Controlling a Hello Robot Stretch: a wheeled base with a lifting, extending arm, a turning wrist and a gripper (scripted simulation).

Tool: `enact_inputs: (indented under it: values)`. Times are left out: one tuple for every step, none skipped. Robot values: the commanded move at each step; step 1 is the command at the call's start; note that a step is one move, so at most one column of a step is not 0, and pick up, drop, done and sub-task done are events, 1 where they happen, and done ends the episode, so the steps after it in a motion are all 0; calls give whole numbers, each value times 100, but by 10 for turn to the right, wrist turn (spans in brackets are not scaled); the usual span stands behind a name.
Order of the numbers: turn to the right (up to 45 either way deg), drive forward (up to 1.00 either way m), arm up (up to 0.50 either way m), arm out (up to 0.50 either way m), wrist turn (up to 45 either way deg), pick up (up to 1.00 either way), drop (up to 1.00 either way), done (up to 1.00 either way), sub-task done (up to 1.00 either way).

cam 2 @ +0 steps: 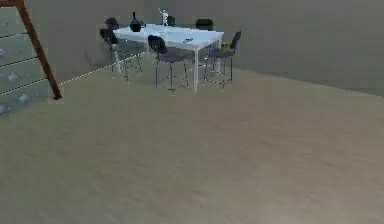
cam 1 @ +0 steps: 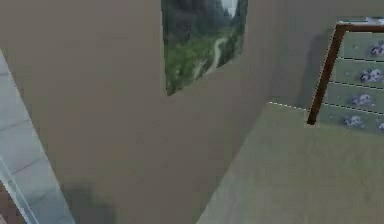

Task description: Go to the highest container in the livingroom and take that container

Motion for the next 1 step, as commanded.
enact_inputs:
  values:
    - [450, 0, 0, 0, 0, 0, 0, 0, 0]
